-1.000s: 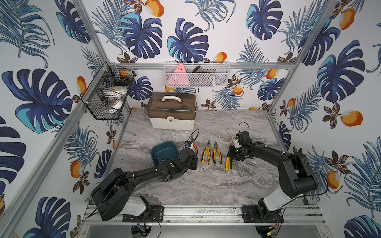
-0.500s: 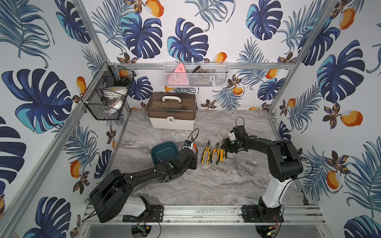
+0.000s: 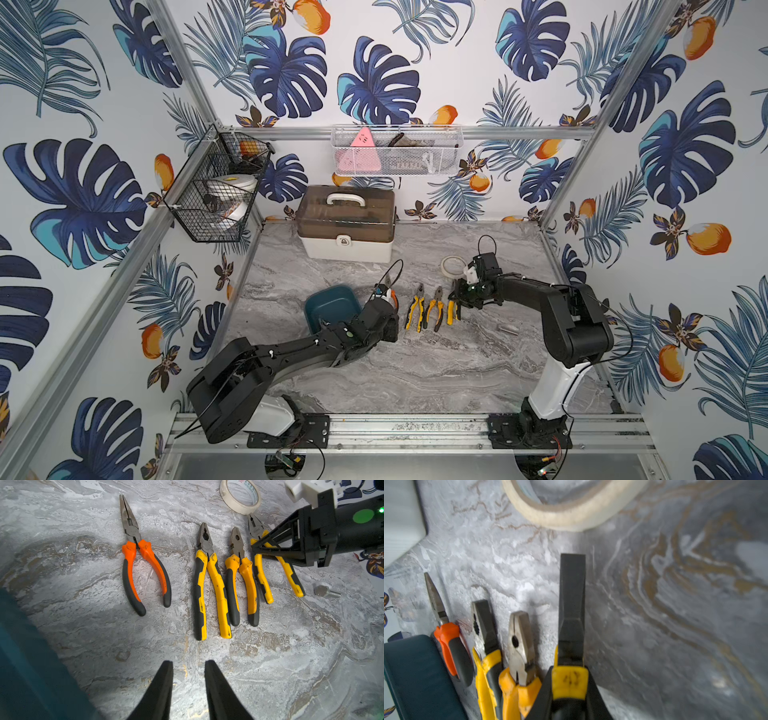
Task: Take the pliers out of the storage box
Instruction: Place the pliers at the center of the board.
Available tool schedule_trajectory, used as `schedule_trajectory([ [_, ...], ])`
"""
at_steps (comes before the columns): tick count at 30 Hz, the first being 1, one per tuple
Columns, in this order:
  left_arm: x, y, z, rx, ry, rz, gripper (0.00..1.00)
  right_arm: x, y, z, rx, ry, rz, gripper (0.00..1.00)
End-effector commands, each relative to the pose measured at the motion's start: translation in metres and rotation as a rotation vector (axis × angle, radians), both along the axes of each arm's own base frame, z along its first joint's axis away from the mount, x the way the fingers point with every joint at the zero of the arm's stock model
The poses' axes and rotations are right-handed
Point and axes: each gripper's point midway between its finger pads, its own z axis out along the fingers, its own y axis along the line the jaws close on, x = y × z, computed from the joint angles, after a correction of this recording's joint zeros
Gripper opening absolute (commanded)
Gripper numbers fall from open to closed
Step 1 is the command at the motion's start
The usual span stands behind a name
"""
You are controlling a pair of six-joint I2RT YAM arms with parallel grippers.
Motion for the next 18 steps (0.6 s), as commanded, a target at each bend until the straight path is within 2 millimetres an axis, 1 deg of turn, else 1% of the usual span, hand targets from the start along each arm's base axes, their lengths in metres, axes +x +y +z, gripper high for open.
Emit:
schedule_trajectory([
  [1, 0.004, -0.003, 0.005, 0.001, -0.024, -0.012, 0.35, -0.023, -0.006, -0.006, -0.032, 0.056, 0.031, 0.03],
  [5, 0.003, -0.002, 0.007, 0.001, -0.031, -0.008, 0.35, -0.023, 0.005, -0.001, 0.021, 0.05, 0.075, 0.04],
  [9, 0.003, 0.0, 0.006, 0.008, -0.03, -0.004, 0.35, -0.024, 0.01, -0.007, 0.053, 0.063, 0.084, 0.05],
  [14, 0.003, 0.0, 0.002, 0.02, -0.022, -0.005, 0.35, -0.02, 0.015, -0.013, 0.083, 0.07, 0.076, 0.05],
  [18, 0.003, 0.001, 0.002, 0.021, -0.022, -0.005, 0.35, -0.019, 0.009, -0.015, 0.048, 0.069, 0.058, 0.06],
])
